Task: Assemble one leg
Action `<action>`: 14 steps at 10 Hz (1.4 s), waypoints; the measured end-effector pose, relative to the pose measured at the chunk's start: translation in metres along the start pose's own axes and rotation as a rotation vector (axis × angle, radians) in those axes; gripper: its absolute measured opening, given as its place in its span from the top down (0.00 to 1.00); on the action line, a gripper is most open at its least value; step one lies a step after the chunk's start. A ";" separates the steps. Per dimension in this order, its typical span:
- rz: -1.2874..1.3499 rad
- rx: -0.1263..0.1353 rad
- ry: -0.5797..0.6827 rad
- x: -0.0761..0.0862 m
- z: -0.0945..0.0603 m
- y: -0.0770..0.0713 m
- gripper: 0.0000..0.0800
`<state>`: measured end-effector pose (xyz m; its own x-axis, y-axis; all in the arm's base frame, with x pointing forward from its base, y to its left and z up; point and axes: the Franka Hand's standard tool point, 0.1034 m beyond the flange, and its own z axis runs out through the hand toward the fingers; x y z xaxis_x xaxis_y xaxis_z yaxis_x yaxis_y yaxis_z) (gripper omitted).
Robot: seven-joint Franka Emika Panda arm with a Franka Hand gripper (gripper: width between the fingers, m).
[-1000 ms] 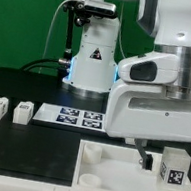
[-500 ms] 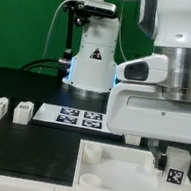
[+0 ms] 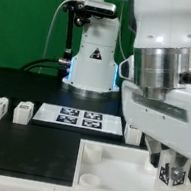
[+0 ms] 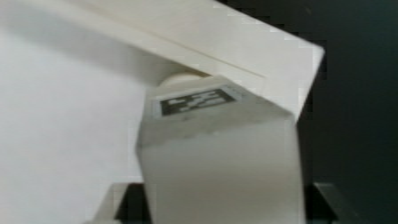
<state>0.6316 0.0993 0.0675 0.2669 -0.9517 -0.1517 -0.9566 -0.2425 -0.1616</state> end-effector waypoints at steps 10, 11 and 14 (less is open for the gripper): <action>-0.453 -0.079 -0.007 -0.014 -0.001 0.002 0.19; -0.543 -0.079 -0.011 -0.014 -0.001 0.002 0.19; -1.049 -0.156 0.049 -0.025 -0.005 -0.006 0.19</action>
Offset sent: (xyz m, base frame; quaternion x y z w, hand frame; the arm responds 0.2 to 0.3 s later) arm 0.0000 0.0000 0.0000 0.0000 0.0000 0.0000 1.0000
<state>0.6299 0.1233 0.0769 0.9656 -0.2582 0.0314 -0.2560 -0.9647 -0.0615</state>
